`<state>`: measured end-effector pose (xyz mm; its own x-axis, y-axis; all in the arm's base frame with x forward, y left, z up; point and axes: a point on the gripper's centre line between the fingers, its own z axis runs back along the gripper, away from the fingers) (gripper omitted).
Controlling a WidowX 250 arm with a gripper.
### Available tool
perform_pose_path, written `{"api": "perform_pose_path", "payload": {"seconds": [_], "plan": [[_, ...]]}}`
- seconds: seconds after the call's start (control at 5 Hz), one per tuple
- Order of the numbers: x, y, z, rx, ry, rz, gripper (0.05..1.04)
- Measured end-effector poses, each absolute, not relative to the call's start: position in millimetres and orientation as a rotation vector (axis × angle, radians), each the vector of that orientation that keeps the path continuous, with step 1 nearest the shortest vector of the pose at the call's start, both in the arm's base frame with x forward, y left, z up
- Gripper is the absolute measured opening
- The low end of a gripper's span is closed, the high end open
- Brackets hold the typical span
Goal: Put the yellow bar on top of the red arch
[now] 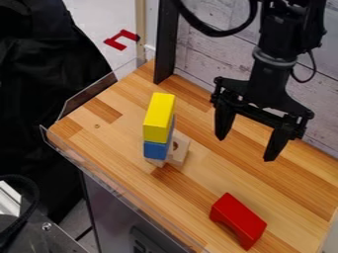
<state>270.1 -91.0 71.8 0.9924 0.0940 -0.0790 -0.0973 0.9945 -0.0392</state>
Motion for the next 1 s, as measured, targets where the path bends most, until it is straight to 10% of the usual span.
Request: {"api": "perform_pose_path", "payload": {"seconds": [1.0], "plan": [[272.1, -45.1, 103.3, -0.010, -0.015, 0.236, 0.999]]}}
